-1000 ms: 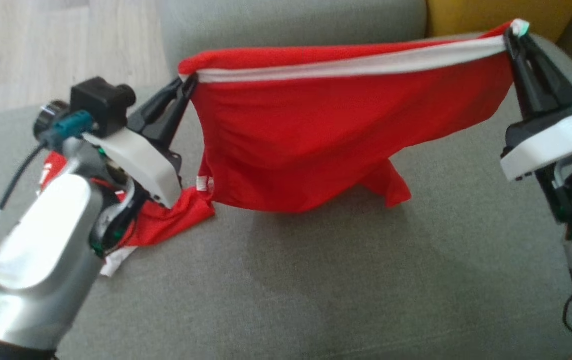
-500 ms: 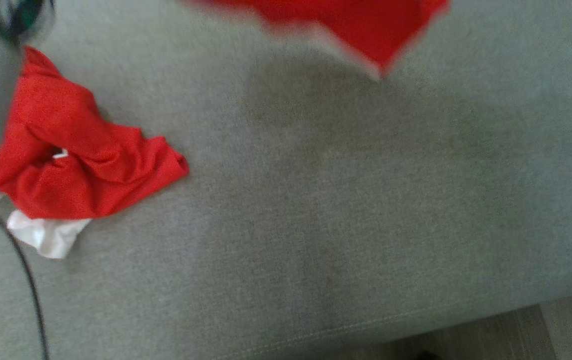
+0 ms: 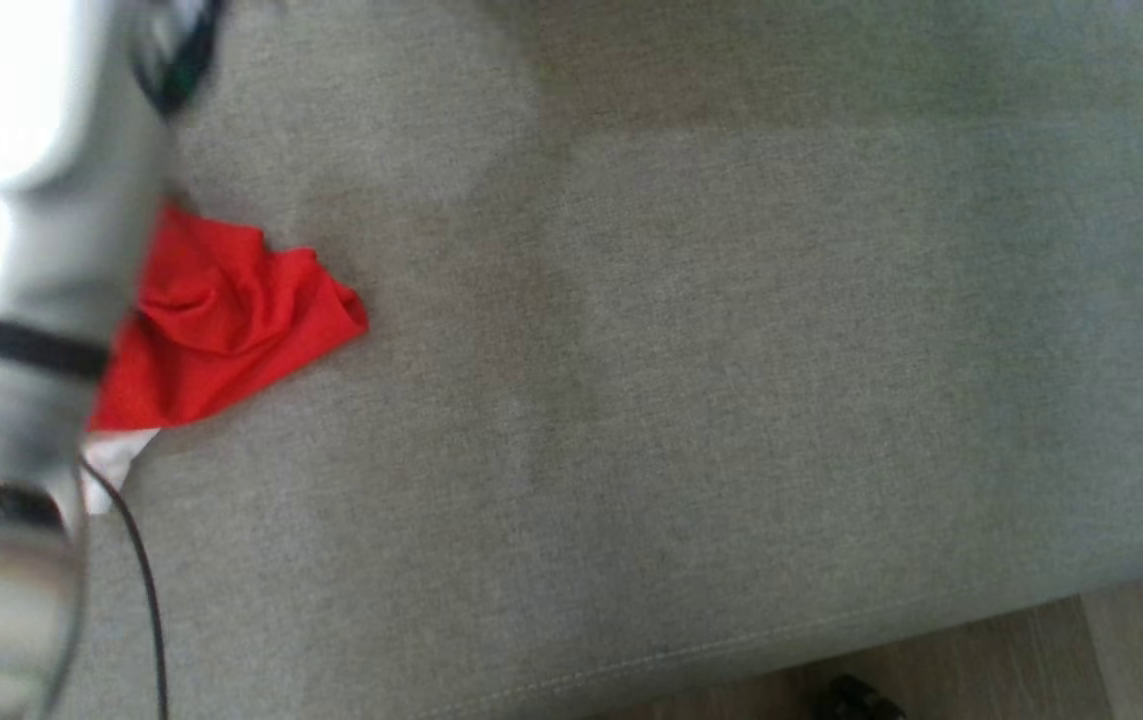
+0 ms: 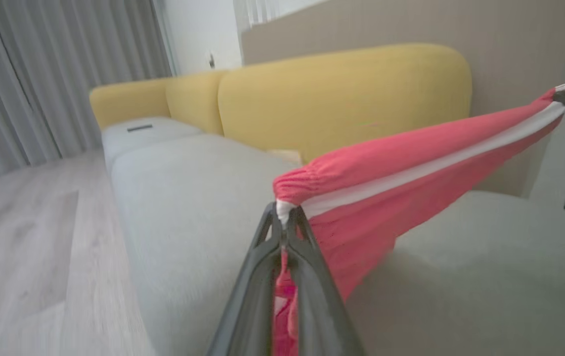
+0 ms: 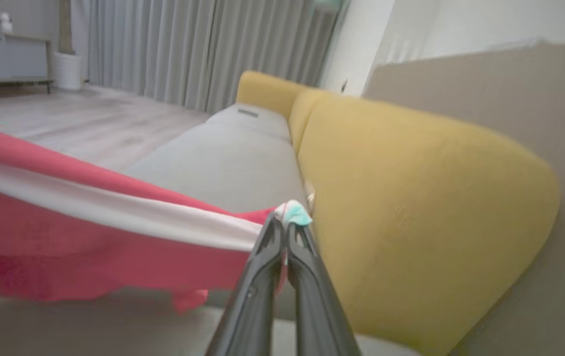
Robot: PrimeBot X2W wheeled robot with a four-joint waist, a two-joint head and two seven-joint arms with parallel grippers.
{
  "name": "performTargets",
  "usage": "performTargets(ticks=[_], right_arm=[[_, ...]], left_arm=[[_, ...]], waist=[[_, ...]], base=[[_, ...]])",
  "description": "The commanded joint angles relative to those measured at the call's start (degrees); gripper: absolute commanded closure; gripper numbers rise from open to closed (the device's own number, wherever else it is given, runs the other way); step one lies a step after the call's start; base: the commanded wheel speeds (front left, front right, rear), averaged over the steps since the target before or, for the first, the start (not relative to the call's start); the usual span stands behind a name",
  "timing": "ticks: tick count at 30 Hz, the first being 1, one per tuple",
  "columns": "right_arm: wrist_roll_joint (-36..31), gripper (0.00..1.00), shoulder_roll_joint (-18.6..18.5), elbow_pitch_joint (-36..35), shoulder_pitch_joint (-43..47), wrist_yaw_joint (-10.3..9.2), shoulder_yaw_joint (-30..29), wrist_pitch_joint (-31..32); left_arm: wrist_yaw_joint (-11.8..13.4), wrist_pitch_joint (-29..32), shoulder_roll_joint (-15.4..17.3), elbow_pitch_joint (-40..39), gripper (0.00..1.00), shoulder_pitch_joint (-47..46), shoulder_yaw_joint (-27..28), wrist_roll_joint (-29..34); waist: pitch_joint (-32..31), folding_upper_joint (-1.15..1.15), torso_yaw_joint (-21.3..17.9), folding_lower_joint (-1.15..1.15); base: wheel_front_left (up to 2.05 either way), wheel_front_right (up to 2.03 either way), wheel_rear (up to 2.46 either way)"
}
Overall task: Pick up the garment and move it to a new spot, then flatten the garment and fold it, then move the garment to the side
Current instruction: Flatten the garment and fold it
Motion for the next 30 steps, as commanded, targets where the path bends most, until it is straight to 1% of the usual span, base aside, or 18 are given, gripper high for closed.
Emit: performTargets(ticks=[1,4,8,9,10,14,15,16,17,21,25,30], right_arm=[[1.5,1.00,0.4,0.3,2.8,-0.06,1.7,-0.4],[4.2,1.00,0.2,2.9,7.4,-0.06,6.4,0.2],[8.9,1.00,-1.4,3.8,12.7,-0.06,12.3,2.2],[11.1,1.00,-2.7,3.1,15.3,-0.06,15.3,3.4],[12.1,1.00,-3.6,2.6,16.6,-0.06,16.7,4.0],[16.4,1.00,-7.8,-0.3,21.4,-0.06,20.9,5.7],[17.5,1.00,-8.8,-1.1,22.6,-0.06,21.6,6.1],[17.5,1.00,-8.8,-1.1,22.6,-0.06,21.6,6.1],[19.3,1.00,-10.8,-2.7,25.0,-0.06,22.8,6.9],[22.5,1.00,-14.0,-5.8,29.6,-0.06,24.0,8.7],[24.4,1.00,-16.6,-8.3,34.2,-0.06,23.4,10.0],[25.3,1.00,-18.7,-11.5,40.0,-0.06,21.3,11.1]], left_arm=[[0.2,-0.5,2.0,-0.7,1.00,1.5,0.7,-0.7],[0.1,-0.7,1.9,-1.1,1.00,8.1,-1.9,-1.4],[0.1,-0.7,3.1,-4.0,1.00,16.5,-5.9,-2.1],[0.1,-0.7,3.9,-5.5,1.00,20.2,-7.1,-2.5],[0.1,-0.7,4.3,-6.3,1.00,21.9,-7.5,-2.7],[0.1,-0.7,5.4,-9.3,1.00,27.7,-9.4,-2.7],[0.1,-0.7,5.5,-9.8,1.00,29.1,-9.6,-2.8],[0.1,-0.7,5.5,-9.8,1.00,29.1,-9.6,-2.8],[0.1,-0.7,5.4,-10.9,1.00,31.6,-10.1,-3.1],[0.3,-0.7,4.9,-13.1,1.00,35.9,-10.7,-3.2],[0.9,-0.7,4.2,-15.0,1.00,39.4,-11.2,-3.3],[1.8,-0.7,3.6,-17.2,1.00,43.8,-12.0,-3.6]], waist=[[-0.5,0.00,0.1,0.00],[-1.7,0.00,0.3,0.00],[-3.7,0.00,0.6,0.00],[-4.8,0.00,0.6,0.00],[-5.3,0.00,0.7,0.00],[-7.6,0.00,1.0,0.00],[-8.2,0.00,1.1,0.00],[-8.2,0.00,1.1,0.00],[-9.5,0.00,1.1,0.00],[-11.9,0.00,1.1,0.00],[-13.9,0.00,1.0,0.00],[-16.9,0.00,0.7,0.00]], base=[[0.00,0.00,0.00],[0.00,0.00,0.00],[0.00,0.00,0.00],[0.00,0.00,0.00],[0.00,0.00,0.00],[0.00,0.00,0.00],[0.00,0.00,0.00],[0.00,0.00,0.00],[0.00,0.00,0.00],[0.00,0.00,0.00],[0.00,0.00,0.00],[0.00,0.00,0.00]])
